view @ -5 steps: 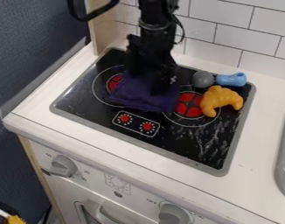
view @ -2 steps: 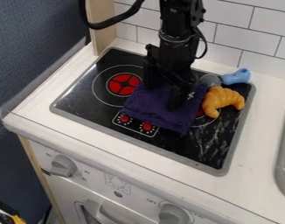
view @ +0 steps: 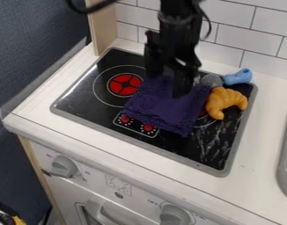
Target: Move the purple cloth in the middle of the burner
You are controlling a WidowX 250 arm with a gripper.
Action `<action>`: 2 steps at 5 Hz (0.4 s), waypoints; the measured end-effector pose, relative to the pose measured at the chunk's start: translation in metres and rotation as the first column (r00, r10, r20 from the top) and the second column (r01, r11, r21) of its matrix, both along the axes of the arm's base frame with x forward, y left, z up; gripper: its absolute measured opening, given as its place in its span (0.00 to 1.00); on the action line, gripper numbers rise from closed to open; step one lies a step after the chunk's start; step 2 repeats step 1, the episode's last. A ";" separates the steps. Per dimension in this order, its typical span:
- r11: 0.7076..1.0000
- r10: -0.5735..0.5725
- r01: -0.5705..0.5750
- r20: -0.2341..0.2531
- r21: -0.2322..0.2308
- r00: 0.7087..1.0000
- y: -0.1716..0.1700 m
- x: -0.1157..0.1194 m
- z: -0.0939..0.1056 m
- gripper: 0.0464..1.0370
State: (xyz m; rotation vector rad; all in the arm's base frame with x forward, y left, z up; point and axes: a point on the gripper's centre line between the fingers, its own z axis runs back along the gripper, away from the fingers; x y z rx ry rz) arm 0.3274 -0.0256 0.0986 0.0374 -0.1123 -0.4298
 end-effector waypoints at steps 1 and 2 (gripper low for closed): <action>1.000 0.002 -0.002 0.067 -0.005 0.998 -0.002 0.006 0.031 0.96; 1.000 0.002 -0.002 0.067 -0.005 0.998 -0.002 0.006 0.031 0.96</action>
